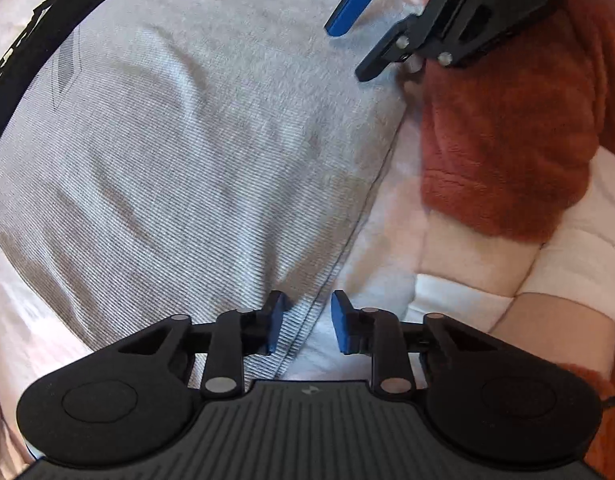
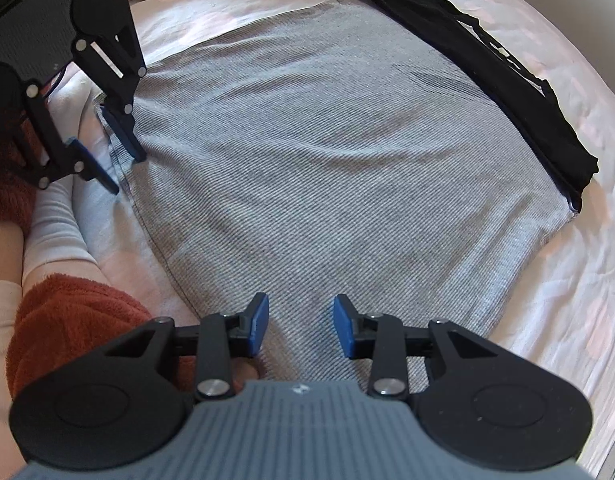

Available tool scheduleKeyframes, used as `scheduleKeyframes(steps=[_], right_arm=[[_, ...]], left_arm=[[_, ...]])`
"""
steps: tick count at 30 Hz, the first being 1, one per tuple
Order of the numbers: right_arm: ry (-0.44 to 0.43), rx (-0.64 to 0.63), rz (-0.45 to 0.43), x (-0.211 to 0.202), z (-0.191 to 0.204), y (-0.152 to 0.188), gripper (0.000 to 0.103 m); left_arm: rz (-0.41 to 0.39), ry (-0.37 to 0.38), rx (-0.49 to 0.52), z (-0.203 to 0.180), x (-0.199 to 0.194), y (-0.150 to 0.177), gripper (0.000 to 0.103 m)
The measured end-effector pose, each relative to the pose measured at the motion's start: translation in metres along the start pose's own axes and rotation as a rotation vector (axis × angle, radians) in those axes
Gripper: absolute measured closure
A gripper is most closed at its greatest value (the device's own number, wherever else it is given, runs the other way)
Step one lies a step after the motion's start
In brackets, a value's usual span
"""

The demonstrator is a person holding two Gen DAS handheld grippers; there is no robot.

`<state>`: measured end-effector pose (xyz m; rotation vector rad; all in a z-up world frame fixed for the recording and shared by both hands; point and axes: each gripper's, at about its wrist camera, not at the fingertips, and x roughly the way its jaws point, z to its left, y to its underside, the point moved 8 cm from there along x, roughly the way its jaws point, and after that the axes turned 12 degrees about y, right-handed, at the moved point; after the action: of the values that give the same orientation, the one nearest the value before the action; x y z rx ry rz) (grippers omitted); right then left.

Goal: Fold clothes
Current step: 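Grasp the grey side edge of the shirt with the left gripper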

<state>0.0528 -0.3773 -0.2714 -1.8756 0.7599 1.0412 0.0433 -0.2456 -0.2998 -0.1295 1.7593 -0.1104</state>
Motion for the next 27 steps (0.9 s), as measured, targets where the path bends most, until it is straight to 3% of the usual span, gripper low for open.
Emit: scheduleKeyframes(steps=[5,6,11,15,17,19,21,27], right_arm=[[0.008,-0.007,0.001,-0.001,0.002,0.0,0.063],[0.009,-0.008,0.001,-0.001,0.002,0.0,0.063],[0.014,-0.009,0.0,-0.003,0.003,0.001,0.061],[0.02,-0.015,0.0,-0.003,0.003,0.002,0.061],[0.019,-0.015,0.001,-0.002,0.003,0.002,0.06],[0.018,-0.017,0.005,-0.001,0.003,0.001,0.06],[0.018,-0.019,0.008,0.0,0.002,0.001,0.06],[0.025,-0.021,0.008,0.001,0.003,0.001,0.06]], left_arm=[[-0.018,0.052,-0.026,0.003,-0.003,0.006,0.095],[-0.012,0.072,-0.023,0.004,-0.004,0.008,0.102],[0.049,0.101,0.026,0.005,0.001,0.016,0.103],[-0.001,0.05,0.007,0.014,-0.01,0.018,0.103],[-0.002,0.02,0.018,0.015,-0.015,0.023,0.094],[0.02,-0.023,0.048,0.014,-0.016,0.03,0.067],[0.044,-0.067,0.096,0.012,-0.016,0.035,0.056],[0.118,-0.123,0.133,0.025,-0.015,0.053,0.056]])
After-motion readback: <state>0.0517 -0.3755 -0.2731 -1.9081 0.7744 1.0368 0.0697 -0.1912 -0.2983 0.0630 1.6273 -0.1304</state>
